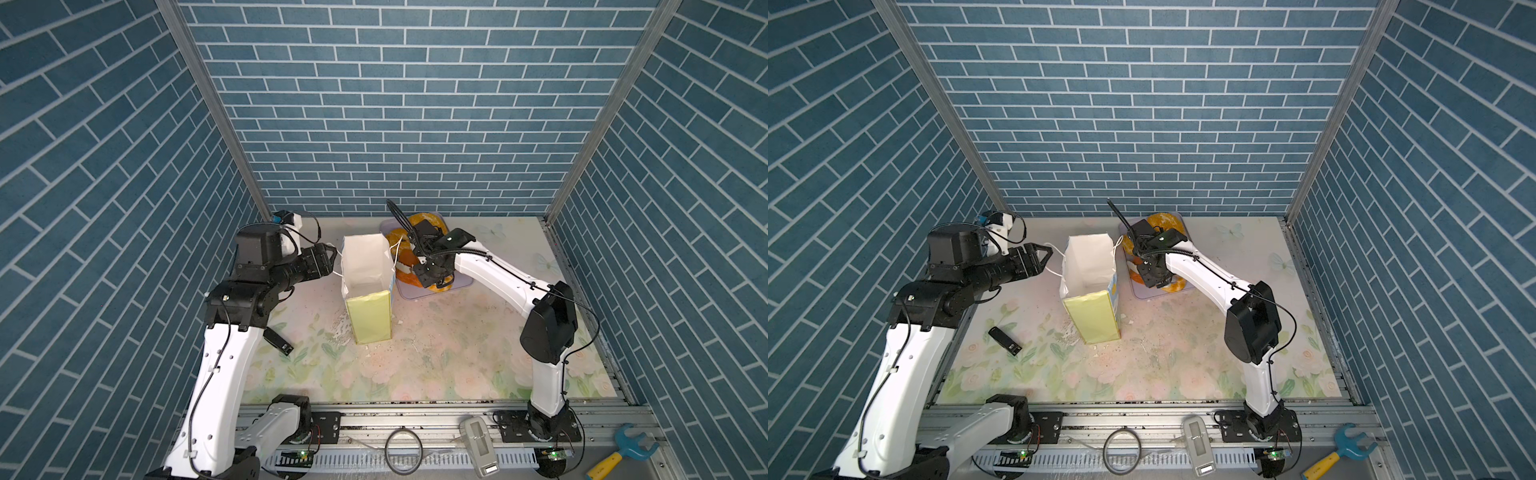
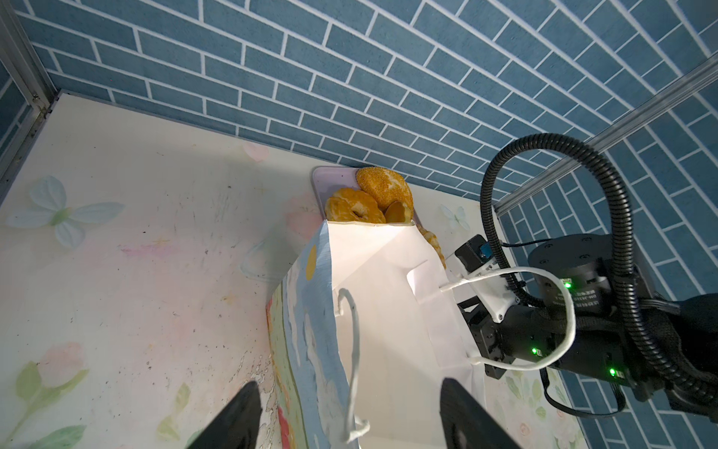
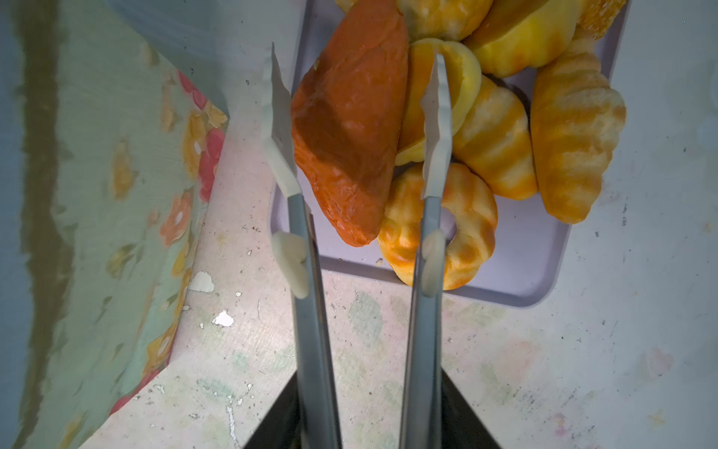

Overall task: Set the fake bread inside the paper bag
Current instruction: 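Move the tongs with the right gripper over the bread tray toward the orange loaf, then close the tongs on the orange loaf with the right gripper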

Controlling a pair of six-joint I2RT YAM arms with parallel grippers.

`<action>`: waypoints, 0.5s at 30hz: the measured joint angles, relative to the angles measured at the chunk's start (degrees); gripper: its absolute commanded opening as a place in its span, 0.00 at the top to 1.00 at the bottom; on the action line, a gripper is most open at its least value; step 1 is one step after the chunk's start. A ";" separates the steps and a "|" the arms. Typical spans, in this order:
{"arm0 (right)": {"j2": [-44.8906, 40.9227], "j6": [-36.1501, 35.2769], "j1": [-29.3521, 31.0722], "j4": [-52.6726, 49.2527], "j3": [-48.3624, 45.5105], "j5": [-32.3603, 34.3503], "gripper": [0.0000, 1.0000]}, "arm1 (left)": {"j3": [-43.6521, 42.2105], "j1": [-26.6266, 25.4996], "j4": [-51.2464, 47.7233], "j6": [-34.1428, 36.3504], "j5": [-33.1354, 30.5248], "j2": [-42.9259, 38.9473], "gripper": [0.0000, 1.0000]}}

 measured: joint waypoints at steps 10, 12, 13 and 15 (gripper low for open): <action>2.05 2.25 0.00 -0.59 0.66 0.46 0.64 | 0.00 -1.53 -0.13 1.29 -1.84 0.83 0.31; 2.05 2.51 0.04 -0.61 0.66 0.46 0.66 | 0.00 -1.60 -0.33 1.51 -2.05 0.83 0.30; 2.03 2.67 0.04 -0.57 0.66 0.50 0.67 | 0.00 -1.64 -0.37 1.60 -2.12 0.83 0.30; 2.01 2.73 0.11 -0.55 0.66 0.55 0.68 | 0.00 -1.68 -0.48 1.75 -2.23 0.83 0.30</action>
